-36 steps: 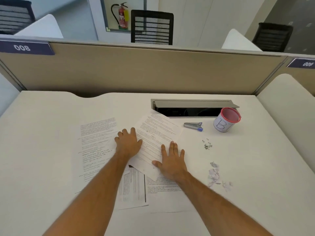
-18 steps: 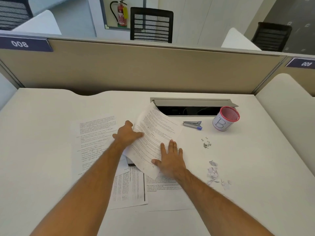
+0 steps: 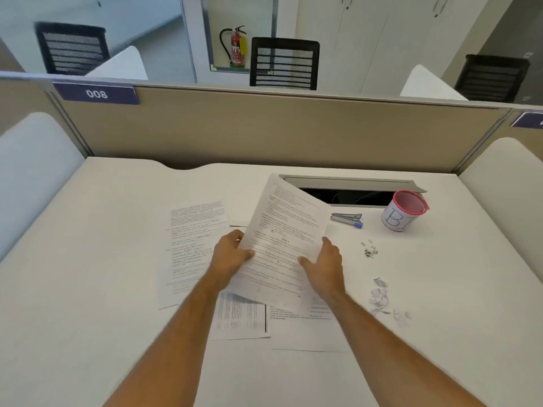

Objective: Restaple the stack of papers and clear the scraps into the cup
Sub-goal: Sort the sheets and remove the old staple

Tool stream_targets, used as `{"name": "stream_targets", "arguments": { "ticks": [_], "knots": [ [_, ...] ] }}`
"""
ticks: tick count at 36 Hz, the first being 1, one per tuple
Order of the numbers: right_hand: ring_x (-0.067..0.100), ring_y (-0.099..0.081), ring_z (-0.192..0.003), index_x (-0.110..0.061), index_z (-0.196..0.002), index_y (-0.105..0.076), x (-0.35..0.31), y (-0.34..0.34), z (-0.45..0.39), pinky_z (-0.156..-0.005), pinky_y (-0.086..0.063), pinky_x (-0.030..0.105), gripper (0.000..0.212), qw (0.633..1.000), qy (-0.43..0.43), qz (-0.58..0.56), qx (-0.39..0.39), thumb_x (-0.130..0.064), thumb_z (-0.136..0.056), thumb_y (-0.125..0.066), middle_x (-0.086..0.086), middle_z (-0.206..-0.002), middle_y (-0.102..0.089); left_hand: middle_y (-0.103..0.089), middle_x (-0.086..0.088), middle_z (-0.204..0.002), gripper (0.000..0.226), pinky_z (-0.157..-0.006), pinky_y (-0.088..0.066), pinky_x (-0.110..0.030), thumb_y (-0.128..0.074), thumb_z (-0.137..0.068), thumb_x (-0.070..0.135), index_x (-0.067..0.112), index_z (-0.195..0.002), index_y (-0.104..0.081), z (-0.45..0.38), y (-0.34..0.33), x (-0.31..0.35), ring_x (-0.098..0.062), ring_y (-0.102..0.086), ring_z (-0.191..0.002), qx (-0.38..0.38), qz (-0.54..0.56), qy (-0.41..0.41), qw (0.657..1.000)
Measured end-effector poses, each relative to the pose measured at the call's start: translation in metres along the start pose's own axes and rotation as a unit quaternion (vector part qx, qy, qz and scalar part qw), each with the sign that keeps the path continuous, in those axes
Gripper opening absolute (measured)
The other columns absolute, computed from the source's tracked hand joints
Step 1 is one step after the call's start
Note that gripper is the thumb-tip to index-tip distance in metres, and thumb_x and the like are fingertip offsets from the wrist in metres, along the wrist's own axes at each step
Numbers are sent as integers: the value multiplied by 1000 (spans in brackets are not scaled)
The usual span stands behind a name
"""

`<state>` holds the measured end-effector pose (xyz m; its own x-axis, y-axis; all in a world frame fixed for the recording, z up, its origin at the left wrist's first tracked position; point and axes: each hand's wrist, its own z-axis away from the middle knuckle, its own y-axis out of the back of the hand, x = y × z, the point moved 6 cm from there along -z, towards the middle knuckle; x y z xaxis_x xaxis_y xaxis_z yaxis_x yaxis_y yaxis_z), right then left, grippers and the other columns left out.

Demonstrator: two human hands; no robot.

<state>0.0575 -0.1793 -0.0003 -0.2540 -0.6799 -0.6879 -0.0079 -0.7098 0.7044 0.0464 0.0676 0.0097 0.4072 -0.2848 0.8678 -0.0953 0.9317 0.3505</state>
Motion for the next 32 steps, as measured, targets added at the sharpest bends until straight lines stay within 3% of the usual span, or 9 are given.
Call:
{"name": "stream_targets", "arguments": {
  "ticks": [2, 5, 8, 11, 15, 18, 23, 28, 32],
  "knots": [
    [30, -50, -130, -10, -150, -34, 3, 3, 4, -108, -45, 42, 80, 996, -51, -74, -13, -30, -87, -78, 14, -141, -52, -72, -1, -112, 20, -70, -64, -34, -75, -88, 10, 13, -103, -61, 12, 4, -4, -23, -74, -87, 10, 31, -7, 999],
    [26, -63, -107, -8, -144, -45, 12, -3, 8, -96, -55, 40, 70, 978, -115, -166, -58, -23, -85, -79, 11, -125, -63, -74, -3, -111, 21, -79, -64, -45, -72, -88, 5, 12, -105, -62, 22, 15, -10, -26, -75, -90, 27, 88, 3, 996],
    [25, -72, -93, -8, -117, -67, 11, -15, 14, -86, -61, 44, 37, 967, -118, -204, -99, -13, -81, -79, 7, -106, -74, -74, -2, -109, 24, -84, -63, -50, -72, -87, 3, 12, -109, -64, 26, 30, -18, -27, -74, -94, 62, 125, 15, 990],
    [24, -74, -89, -13, -101, -72, -3, -22, 22, -74, -59, 35, 19, 969, -95, -197, -113, -7, -83, -75, 5, -97, -77, -75, -1, -106, 19, -85, -62, -50, -72, -87, 8, 14, -104, -66, 29, 48, -28, -27, -73, -94, 108, 130, 25, 985],
    [23, -72, -89, -16, -102, -71, -30, -39, 28, -82, -60, 40, 24, 981, -58, -153, -107, -5, -81, -73, 3, -95, -75, -72, 0, -100, 5, -76, -61, -36, -64, -92, 9, 13, -95, -63, 36, 71, -37, -23, -71, -91, 159, 64, 13, 985],
    [21, -70, -88, -15, -102, -70, -50, -54, 34, -73, -57, 29, 25, 983, -32, -148, -104, -1, -82, -71, 4, -95, -73, -70, 2, -99, 9, -70, -56, -27, -56, -93, 10, 16, -96, -62, 39, 83, -46, -17, -68, -85, 170, -39, -10, 985],
    [9, -63, -76, -13, -105, -67, -75, -76, 44, -57, -45, 17, 25, 985, -13, -133, -105, 3, -86, -61, -2, -89, -69, -64, -11, -116, 22, -90, -57, -48, -54, -92, 14, 10, -111, -64, 33, 105, -64, -31, -59, -108, 209, -168, -1, 963],
    [19, -66, -89, -10, -112, -66, -90, -100, 50, -68, -55, 26, 41, 987, -13, -105, -118, 9, -84, -43, 1, -99, -69, -45, -17, -140, 39, -105, -41, -51, -52, -93, 16, 10, -132, -55, 27, 120, -77, -36, -40, -129, 213, -281, 77, 933],
    [16, -63, -89, -9, -120, -62, -94, -111, 51, -55, -45, 14, 44, 990, 4, -80, -116, 11, -86, -42, 2, -107, -68, -41, -20, -140, 38, -105, -41, -48, -51, -94, 12, 7, -132, -52, 19, 122, -83, -37, -39, -128, 199, -288, 90, 932]
  ]
}}
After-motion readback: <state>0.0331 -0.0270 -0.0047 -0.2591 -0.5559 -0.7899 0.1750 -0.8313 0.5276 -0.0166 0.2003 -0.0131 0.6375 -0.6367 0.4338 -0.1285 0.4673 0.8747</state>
